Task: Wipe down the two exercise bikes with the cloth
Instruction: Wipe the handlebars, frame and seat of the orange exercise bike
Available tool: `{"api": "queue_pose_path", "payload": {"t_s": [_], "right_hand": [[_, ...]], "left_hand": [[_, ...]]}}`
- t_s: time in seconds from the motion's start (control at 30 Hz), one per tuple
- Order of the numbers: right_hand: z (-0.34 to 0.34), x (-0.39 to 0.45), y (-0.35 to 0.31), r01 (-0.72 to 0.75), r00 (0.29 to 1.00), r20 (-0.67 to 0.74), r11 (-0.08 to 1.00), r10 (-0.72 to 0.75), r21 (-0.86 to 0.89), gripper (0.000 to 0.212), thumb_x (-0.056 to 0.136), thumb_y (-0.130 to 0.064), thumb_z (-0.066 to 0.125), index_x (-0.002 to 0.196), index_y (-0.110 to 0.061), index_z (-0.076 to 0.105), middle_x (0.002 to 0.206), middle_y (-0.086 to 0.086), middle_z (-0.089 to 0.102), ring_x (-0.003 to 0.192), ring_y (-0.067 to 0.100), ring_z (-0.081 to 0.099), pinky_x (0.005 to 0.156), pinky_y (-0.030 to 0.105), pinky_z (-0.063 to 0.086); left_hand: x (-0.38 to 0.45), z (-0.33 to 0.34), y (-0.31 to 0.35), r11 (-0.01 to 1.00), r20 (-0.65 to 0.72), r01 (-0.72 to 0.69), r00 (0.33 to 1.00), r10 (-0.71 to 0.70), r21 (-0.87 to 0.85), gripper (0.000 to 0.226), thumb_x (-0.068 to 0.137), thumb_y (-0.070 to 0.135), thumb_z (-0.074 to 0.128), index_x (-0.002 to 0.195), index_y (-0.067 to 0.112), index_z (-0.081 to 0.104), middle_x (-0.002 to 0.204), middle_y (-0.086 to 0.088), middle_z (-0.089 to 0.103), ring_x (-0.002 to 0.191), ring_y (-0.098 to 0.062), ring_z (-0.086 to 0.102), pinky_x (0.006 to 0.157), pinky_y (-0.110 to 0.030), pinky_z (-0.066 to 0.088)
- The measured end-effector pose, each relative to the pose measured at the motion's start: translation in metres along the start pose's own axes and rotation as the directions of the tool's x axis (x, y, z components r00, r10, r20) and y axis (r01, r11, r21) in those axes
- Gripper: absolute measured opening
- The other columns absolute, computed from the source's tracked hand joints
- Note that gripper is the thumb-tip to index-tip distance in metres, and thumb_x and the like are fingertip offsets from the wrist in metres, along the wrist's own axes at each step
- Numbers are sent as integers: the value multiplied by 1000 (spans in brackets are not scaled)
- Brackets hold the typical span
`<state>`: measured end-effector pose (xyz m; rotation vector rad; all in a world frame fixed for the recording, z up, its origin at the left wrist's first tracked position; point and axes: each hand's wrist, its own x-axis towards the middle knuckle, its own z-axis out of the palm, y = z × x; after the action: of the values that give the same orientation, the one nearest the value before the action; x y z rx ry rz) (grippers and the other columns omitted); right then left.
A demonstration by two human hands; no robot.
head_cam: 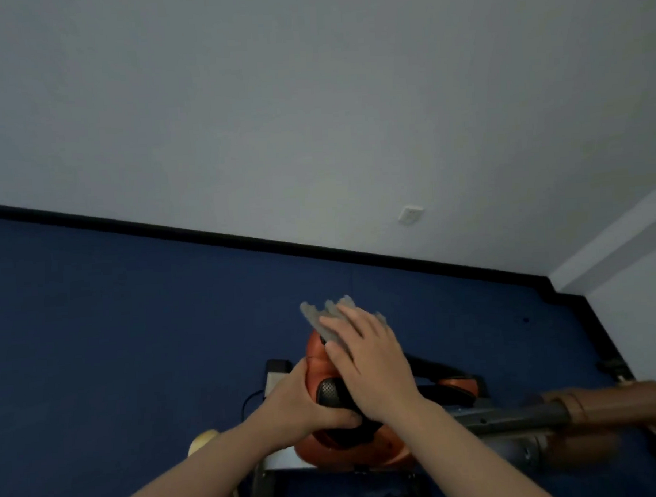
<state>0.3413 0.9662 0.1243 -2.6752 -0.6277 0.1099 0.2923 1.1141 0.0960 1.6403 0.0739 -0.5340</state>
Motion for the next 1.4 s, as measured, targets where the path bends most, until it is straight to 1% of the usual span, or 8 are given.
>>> {"api": "queue_pose_path", "payload": {"t_s": [0.17,0.3,0.43,0.53,0.7,0.93,1.2,1.4], "right_hand": [[3,50,-18,127,983,139,991,-121,-37,36,95,-52,38,99,-33,67,117,-13,61,115,13,49,103,42,36],[-4,77,-9,-103,942,323,994,89,25,42,92,-63,30,92,-40,65,104,-17,63,103,12,56,76,35,43],[-6,62,6,-263,948,228,950,222,171,39,95,-62,24,103,-45,57,104,-14,62,97,12,56,73,35,41],[-4,40,13,-287,957,102,942,273,172,36,98,-57,19,108,-42,51,107,-8,59,96,16,57,78,38,43],[-15,-17,51,-242,969,-7,945,246,-221,44,97,-36,12,119,-33,50,112,-13,60,103,15,58,103,41,28],[-27,-48,83,-438,890,-160,898,426,-44,33,99,-33,24,91,-40,55,87,-10,57,82,17,54,80,34,35],[-2,-42,69,-656,570,-425,701,703,280,32,101,-36,37,86,-30,65,86,-13,62,86,13,55,84,33,40],[5,-31,38,-773,289,-323,418,901,476,48,105,-43,25,148,-26,40,155,-2,33,142,18,25,118,39,18]], "left_hand": [[-1,-2,-1,999,-12,31,999,-31,36,83,52,39,93,118,43,42,114,19,64,102,11,60,87,-16,51],[-4,-4,0,999,-55,-43,997,44,29,105,50,37,96,135,41,34,122,15,62,108,0,62,92,-27,54],[-10,-6,7,948,-161,-126,971,179,291,138,44,61,90,149,49,1,155,16,19,141,-10,30,112,-41,38],[-8,-11,12,799,-119,-177,948,296,575,136,45,77,77,151,43,-3,157,27,-10,145,0,-1,120,-35,18],[11,-21,30,463,172,-339,915,366,819,134,49,92,59,155,30,6,159,22,-11,144,4,-19,121,-28,-3],[49,-27,56,211,512,-555,828,228,805,139,44,103,45,155,34,-3,157,25,-13,142,6,-22,116,-26,-19],[83,-42,79,329,634,-677,734,243,658,58,93,66,31,139,34,45,137,18,45,128,0,35,109,-25,32],[106,-39,68,441,625,-690,717,309,574,27,104,34,37,123,30,57,117,19,52,110,0,43,99,-23,36]]}}
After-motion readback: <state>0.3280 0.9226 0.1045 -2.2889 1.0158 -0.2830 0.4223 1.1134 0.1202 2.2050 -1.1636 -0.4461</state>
